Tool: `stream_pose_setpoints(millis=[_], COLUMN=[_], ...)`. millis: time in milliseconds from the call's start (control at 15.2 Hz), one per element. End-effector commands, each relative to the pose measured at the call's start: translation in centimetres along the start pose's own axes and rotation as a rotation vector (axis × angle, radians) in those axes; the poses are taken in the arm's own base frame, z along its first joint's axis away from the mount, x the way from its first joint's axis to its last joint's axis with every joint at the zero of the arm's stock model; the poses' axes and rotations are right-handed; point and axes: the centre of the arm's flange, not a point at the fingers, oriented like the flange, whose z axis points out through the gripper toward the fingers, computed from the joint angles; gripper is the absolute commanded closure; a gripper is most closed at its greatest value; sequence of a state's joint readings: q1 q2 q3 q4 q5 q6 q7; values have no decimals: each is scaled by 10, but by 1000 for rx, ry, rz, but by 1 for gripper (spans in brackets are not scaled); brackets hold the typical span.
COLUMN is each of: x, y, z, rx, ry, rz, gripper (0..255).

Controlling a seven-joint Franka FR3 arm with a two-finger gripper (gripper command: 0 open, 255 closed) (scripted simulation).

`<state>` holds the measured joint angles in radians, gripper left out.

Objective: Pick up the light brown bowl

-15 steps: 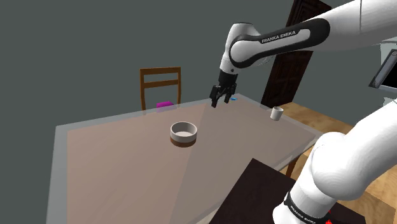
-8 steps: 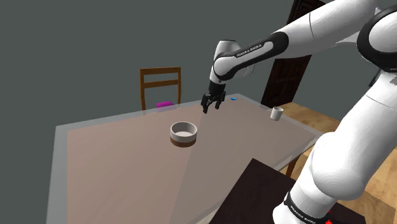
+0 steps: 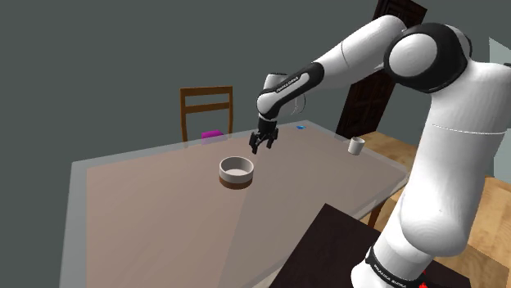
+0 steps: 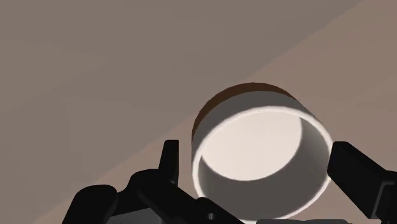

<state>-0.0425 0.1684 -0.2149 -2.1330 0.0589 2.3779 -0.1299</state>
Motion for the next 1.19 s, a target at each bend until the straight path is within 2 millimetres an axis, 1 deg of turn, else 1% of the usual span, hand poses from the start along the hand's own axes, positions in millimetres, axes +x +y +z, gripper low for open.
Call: stream_pose_setpoints(millis=[0, 594, 660, 1122], x=[16, 86, 89, 86], y=[4, 27, 28, 28], z=[20, 115, 119, 156], rx=[-1, -3, -3, -3], ry=[-1, -10, -11, -11], rz=[0, 2, 2, 2], gripper=[0, 0, 0, 0])
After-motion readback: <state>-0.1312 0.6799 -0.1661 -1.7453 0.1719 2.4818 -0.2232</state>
